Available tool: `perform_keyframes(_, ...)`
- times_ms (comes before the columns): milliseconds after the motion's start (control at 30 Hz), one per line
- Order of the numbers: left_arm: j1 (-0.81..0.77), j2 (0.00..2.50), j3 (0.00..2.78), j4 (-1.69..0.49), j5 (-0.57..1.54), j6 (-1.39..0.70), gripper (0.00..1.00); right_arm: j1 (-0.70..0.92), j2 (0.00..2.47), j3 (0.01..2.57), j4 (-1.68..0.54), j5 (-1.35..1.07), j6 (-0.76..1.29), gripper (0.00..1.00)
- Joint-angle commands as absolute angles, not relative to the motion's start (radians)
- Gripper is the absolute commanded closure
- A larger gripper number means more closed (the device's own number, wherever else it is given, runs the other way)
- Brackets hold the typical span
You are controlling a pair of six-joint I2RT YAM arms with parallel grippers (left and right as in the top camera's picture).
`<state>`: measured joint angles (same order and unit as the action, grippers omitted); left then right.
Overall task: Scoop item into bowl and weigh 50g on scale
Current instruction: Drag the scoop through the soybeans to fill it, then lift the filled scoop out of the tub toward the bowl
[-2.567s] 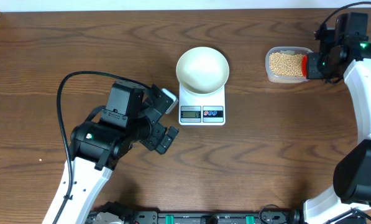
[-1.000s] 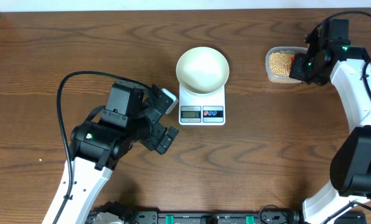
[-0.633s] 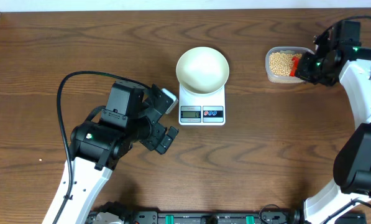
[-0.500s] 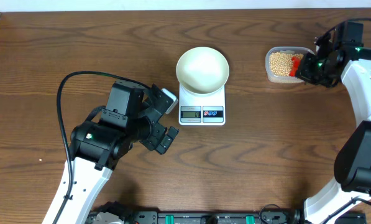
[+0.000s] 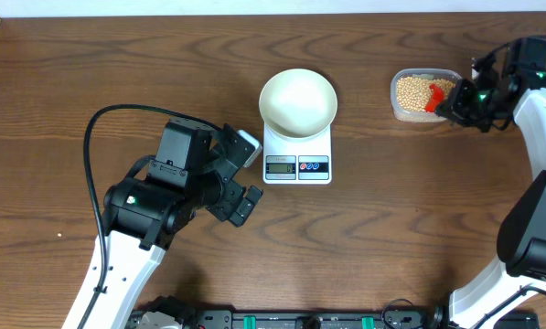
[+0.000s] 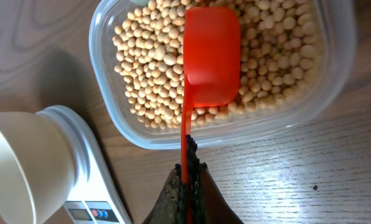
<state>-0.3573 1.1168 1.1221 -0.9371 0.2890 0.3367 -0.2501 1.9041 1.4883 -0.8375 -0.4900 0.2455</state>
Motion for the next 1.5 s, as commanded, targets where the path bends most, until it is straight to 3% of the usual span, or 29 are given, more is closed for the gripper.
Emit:
perform_keyframes(0,-0.361,1.122,1.114,-0.937,0.286,0.327,0.02,-0.281,1.923,1.477,-0.846,-0.58,0.258,0.99)
perform_keyframes(700,-0.361,1.122,1.114,-0.937,0.286,0.327,0.02,-0.386,1.925,1.477,-0.827,-0.709,0.237,0.99)
perform_keyframes(1467,-0.361,1.122,1.114,-0.937,0.286,0.327,0.02,-0.496,1.925,1.477,-0.834,-1.026,0.133,0.99)
